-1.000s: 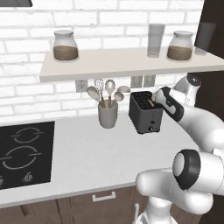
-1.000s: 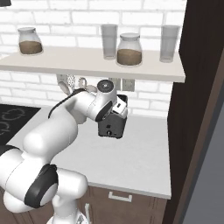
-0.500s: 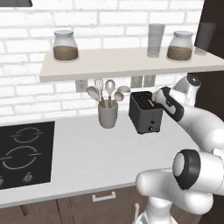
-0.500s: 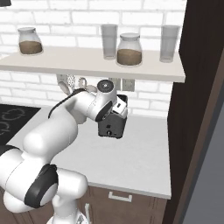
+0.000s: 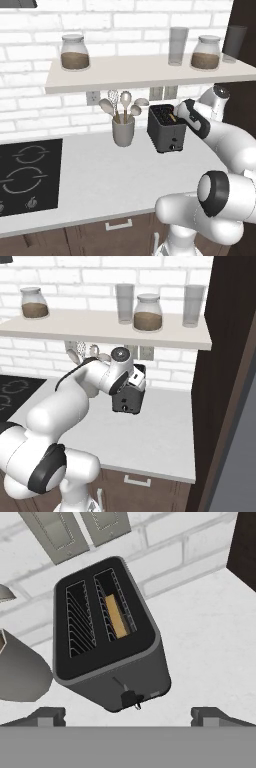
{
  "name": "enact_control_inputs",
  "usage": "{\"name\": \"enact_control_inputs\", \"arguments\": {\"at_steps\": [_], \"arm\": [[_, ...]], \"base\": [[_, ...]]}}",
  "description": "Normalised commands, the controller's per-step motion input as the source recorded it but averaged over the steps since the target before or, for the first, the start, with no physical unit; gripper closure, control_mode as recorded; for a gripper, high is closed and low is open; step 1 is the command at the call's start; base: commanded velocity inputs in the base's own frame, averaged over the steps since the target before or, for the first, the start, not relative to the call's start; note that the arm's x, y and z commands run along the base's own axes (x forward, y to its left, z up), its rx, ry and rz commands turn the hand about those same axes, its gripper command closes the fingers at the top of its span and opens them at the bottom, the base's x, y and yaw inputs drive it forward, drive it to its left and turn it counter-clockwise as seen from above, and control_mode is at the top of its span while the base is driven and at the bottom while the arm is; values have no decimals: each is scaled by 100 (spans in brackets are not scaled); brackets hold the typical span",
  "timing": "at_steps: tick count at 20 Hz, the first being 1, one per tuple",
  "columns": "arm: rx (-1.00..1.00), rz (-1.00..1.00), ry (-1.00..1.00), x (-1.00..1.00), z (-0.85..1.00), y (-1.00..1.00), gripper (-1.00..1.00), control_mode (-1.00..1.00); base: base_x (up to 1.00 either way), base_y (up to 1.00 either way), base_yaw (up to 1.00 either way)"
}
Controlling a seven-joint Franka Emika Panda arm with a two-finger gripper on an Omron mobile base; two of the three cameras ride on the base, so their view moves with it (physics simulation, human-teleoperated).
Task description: Start the toaster. Once the lever pops up, take the bread to the plate on the dining counter.
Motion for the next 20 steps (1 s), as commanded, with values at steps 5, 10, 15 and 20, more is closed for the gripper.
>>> {"name": "enact_control_inputs", "arguments": {"at_steps": [5, 10, 15, 20], "arm": [[0, 0, 0, 0, 0, 0, -100, -100], [0, 0, 0, 0, 0, 0, -100, -100], [0, 0, 0, 0, 0, 0, -100, -100], [0, 0, 0, 0, 0, 0, -100, -100]], "base": [[0, 0, 0], [0, 0, 0], [0, 0, 0], [0, 0, 0]]}}
